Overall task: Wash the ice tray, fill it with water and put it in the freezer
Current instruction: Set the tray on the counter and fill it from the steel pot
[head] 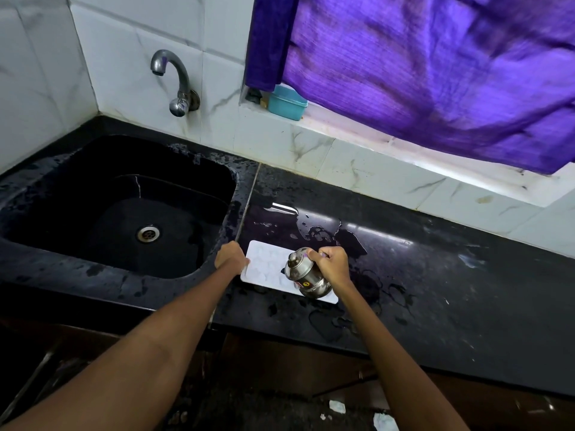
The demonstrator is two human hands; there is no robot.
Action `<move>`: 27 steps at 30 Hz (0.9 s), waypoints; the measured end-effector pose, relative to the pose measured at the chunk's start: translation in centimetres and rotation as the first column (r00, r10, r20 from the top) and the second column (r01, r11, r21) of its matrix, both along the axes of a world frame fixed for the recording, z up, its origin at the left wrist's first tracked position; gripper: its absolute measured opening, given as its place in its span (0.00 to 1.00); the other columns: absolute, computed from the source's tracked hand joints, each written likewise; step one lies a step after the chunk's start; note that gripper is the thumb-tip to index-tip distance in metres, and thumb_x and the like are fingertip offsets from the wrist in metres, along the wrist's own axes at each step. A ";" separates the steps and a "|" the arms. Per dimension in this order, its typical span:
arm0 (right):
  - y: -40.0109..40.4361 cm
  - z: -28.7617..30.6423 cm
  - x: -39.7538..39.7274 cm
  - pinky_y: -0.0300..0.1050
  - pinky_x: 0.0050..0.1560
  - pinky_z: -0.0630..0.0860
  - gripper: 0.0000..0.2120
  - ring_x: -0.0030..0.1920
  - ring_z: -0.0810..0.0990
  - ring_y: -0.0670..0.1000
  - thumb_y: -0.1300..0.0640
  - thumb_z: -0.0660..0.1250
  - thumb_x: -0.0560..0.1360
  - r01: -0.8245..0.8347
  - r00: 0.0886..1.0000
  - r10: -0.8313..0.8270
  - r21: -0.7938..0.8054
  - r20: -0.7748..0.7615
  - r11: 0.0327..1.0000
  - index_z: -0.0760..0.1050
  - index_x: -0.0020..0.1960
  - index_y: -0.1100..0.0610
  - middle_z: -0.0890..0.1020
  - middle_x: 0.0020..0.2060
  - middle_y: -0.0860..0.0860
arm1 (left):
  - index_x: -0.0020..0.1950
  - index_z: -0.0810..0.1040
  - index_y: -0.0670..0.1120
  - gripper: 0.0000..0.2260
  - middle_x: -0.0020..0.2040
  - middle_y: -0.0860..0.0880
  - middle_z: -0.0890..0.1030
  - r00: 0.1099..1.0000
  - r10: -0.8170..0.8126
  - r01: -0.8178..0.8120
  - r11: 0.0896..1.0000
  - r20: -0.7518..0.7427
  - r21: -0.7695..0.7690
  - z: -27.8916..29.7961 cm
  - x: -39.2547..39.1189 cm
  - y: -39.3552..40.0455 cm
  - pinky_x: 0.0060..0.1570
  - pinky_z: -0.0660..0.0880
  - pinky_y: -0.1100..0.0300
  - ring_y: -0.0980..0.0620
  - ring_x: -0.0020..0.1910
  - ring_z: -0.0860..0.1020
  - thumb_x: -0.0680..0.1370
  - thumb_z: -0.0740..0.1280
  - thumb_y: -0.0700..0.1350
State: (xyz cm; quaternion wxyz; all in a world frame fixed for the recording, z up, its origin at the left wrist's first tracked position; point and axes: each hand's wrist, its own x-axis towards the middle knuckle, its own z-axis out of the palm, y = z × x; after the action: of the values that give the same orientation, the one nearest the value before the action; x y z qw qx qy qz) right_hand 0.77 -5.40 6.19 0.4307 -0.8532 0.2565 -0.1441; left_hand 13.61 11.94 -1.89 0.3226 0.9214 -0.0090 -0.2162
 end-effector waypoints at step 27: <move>-1.2 0.1 -0.4 0.41 0.29 0.56 0.24 0.25 0.58 0.46 0.62 0.71 0.67 0.109 0.988 -0.135 0.286 0.074 0.952 0.59 0.23 0.54 0.60 0.19 0.44 | 0.57 0.80 0.38 0.16 0.59 0.39 0.81 0.999 -0.037 0.037 0.999 0.019 0.031 0.3 -0.1 0.1 0.56 0.78 0.49 0.41 0.58 0.80 0.73 0.72 0.45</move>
State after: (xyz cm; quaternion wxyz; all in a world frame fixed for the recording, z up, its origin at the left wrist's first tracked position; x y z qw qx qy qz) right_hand 0.38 -6.61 6.28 0.5491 -0.7583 0.3064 -0.1720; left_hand 13.54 12.00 -1.60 0.3041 0.9282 -0.0258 -0.2130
